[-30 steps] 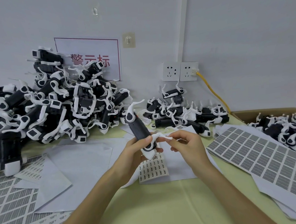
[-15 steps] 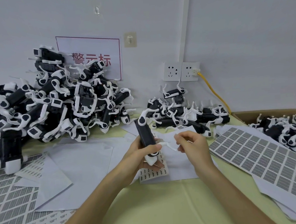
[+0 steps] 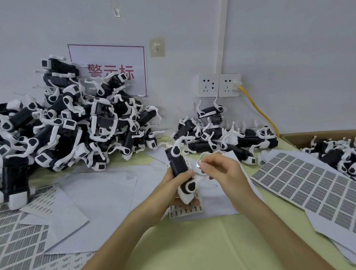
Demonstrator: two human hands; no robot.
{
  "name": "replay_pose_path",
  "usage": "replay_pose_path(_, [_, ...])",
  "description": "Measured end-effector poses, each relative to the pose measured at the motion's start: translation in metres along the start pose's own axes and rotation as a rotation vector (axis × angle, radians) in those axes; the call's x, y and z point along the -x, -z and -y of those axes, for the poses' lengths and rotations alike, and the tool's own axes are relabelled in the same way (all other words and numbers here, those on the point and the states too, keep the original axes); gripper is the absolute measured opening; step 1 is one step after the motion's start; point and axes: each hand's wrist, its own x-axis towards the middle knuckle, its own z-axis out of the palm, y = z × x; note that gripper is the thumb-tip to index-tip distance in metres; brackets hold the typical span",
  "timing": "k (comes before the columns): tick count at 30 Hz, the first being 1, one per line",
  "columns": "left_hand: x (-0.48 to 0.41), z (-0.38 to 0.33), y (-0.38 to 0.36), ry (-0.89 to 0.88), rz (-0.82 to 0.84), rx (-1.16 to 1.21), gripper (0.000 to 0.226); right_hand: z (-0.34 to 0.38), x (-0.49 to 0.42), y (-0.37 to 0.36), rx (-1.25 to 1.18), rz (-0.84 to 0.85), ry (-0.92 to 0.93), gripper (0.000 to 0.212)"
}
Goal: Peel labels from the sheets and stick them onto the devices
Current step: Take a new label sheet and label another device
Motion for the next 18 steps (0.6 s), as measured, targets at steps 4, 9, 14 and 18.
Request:
replay_pose_path(4, [0.0,0.003,-0.003,0.036,0.013,-0.038,0.03,-0.003,0.0,-0.001,0.072,0.059,0.01,0.014])
replay_pose_path(9, [0.0,0.007,-0.006,0.049,0.011,-0.076,0.029,-0.01,-0.001,-0.004,0.175,0.059,-0.021,0.018])
replay_pose_path(14, [-0.002,0.012,-0.006,-0.001,-0.006,-0.161,0.039,-0.011,-0.001,-0.004,0.193,0.015,-0.003,0.018])
replay_pose_path(18, [-0.003,0.015,-0.004,-0.022,-0.008,-0.196,0.043,-0.011,-0.001,-0.006,0.207,-0.01,-0.009,0.016])
